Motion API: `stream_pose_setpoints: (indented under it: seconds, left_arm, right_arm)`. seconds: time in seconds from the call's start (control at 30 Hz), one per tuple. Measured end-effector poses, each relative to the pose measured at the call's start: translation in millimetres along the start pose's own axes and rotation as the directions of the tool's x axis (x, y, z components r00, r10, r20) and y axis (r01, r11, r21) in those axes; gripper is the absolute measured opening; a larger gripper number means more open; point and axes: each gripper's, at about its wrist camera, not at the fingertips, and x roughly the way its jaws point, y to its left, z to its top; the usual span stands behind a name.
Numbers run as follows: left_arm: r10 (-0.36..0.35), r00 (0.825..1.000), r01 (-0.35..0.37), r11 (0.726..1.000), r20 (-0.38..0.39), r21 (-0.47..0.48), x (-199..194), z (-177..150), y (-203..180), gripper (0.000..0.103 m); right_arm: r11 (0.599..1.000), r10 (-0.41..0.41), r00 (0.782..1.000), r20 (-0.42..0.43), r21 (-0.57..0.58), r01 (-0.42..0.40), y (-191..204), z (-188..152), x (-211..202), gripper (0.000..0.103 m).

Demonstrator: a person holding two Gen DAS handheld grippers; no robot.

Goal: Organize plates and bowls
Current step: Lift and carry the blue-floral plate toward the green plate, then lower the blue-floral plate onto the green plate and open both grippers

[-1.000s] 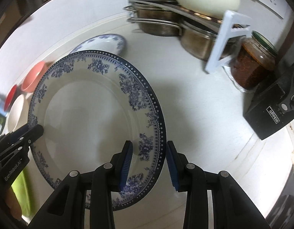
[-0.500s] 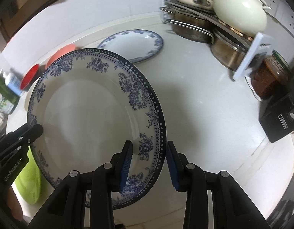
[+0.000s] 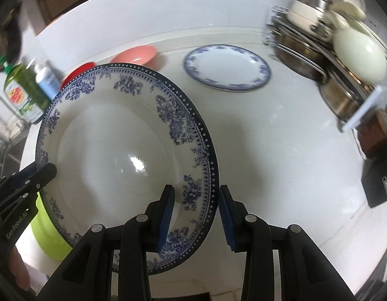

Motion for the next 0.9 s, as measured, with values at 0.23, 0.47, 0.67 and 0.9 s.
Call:
stream_pose_setpoints:
  seconds: [0.23, 0.47, 0.67, 0.9]
  left_arm:
    - [0.057, 0.998, -0.057, 0.996, 0.001, -0.075, -12, -15, 43, 0.034]
    - [0.111, 0.994, -0.113, 0.982, -0.023, -0.148, -17, -31, 83, 0.034]
    - [0.142, 0.988, -0.152, 0.967, -0.061, -0.204, -15, -44, 112, 0.034]
    - [0.152, 0.982, -0.176, 0.953, -0.113, -0.246, -5, -59, 135, 0.034]
  right_arm:
    - [0.996, 0.047, 0.999, -0.005, -0.077, -0.047, 44, -2, -2, 0.037]
    - [0.983, 0.091, 0.995, -0.027, -0.159, -0.094, 89, -6, 3, 0.037]
    - [0.968, 0.120, 0.991, -0.063, -0.212, -0.131, 120, -10, 13, 0.037]
    - [0.954, 0.130, 0.985, -0.115, -0.256, -0.155, 149, -14, 30, 0.037]
